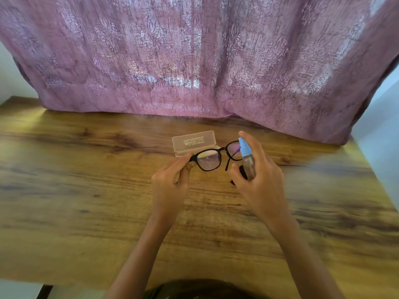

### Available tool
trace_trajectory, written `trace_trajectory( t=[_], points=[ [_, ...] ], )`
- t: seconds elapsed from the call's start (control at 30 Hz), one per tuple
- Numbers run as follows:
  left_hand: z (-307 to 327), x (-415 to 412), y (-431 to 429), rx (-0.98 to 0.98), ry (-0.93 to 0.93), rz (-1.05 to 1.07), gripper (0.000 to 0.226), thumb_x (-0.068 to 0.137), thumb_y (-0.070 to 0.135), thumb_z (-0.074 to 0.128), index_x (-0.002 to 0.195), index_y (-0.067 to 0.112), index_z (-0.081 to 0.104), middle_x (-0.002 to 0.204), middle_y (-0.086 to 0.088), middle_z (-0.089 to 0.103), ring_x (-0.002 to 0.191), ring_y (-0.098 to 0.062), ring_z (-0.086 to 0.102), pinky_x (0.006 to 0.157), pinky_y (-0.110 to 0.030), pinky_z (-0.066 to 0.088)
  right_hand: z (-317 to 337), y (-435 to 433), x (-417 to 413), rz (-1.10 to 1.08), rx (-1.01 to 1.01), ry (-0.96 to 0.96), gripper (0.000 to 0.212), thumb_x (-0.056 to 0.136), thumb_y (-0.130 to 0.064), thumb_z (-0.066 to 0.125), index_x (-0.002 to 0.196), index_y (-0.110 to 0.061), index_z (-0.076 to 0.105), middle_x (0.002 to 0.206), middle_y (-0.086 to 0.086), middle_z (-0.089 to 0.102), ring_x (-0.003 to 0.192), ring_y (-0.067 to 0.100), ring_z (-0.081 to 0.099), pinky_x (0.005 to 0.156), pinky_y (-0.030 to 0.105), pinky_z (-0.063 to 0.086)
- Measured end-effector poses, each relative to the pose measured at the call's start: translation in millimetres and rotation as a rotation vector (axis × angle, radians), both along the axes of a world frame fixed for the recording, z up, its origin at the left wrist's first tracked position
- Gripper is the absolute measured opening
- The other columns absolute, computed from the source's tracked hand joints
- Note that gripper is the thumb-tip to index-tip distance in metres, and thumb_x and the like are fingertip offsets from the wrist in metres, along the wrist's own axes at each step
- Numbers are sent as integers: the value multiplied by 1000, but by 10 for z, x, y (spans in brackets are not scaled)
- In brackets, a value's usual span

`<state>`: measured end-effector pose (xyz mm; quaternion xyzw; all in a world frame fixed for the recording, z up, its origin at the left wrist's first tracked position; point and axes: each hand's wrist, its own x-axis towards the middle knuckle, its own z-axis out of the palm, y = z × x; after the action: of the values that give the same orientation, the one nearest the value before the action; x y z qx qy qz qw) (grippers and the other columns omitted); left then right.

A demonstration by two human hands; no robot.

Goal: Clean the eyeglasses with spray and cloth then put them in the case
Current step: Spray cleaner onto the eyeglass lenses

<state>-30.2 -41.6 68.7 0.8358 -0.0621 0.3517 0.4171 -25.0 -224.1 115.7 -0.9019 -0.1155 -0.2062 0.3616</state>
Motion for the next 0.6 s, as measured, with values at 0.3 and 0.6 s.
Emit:
trace_trajectory(
  t=[0.3,0.6],
  points=[
    [-4,-28,20,0,18,-1,26,86,1,62,110,2,70,104,7,65,93,4,59,74,-5,47,-6,-17,-5,-40,9,4,60,70,-1,71,121,-27,55,53,-14,42,48,5,46,55,7,36],
    [-12,-39,25,8,40,-5,27,84,-5,65,111,0,70,102,2,68,91,0,61,74,-2,45,-28,-61,41,-69,-11,26,60,73,-2,71,126,-26,53,55,-14,37,48,5,39,54,16,35]
  ],
)
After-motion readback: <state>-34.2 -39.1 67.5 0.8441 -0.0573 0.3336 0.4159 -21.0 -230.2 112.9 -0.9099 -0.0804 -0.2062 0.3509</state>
